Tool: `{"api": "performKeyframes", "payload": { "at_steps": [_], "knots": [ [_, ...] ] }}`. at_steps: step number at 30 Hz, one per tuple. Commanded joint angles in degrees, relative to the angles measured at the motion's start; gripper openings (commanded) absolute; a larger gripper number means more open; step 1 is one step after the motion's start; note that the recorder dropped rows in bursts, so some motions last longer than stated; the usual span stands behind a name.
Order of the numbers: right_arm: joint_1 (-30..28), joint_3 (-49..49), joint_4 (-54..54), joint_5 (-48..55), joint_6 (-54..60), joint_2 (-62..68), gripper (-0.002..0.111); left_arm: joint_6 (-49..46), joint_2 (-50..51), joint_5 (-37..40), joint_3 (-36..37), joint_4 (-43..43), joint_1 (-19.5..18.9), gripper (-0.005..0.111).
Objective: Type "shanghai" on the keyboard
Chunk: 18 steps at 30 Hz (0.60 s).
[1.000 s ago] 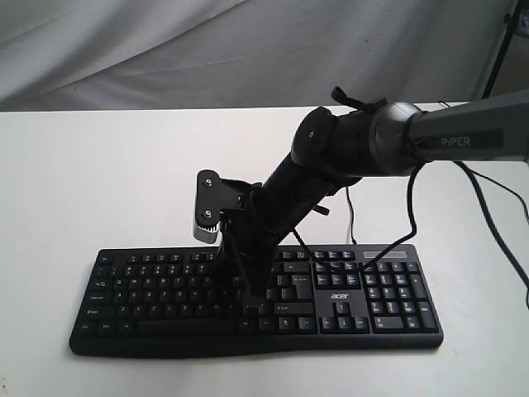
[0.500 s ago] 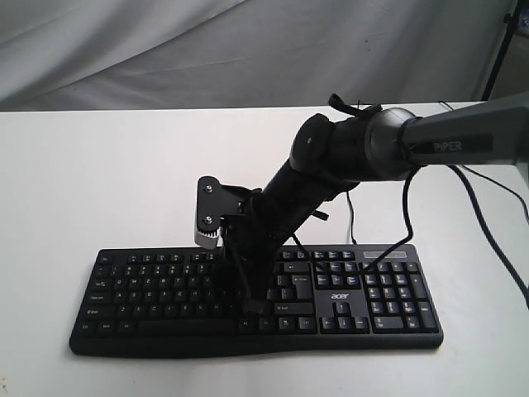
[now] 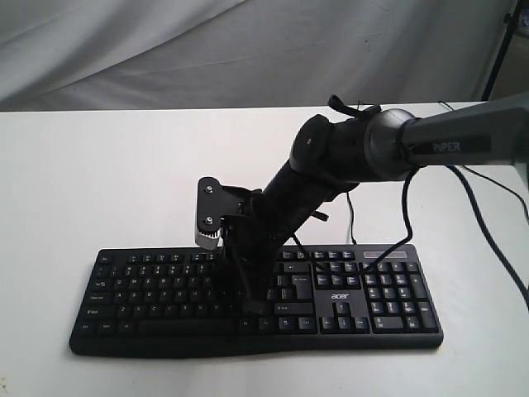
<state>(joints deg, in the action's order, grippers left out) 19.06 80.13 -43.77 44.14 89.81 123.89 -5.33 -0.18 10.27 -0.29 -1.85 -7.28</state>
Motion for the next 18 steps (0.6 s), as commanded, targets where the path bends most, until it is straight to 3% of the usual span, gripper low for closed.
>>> {"api": "performKeyframes", "payload": {
  "at_steps": [1, 18],
  "knots": [
    [-0.2, -0.4, 1.2, -0.5, 0.6, 0.5, 0.000, 0.2, 0.2, -0.3, 0.3, 0.0, 0.2, 0.001],
    [-0.2, -0.4, -1.1, 1.3, -0.5, -4.6, 0.000, 0.2, 0.2, -0.3, 0.3, 0.0, 0.2, 0.001]
  ]
}}
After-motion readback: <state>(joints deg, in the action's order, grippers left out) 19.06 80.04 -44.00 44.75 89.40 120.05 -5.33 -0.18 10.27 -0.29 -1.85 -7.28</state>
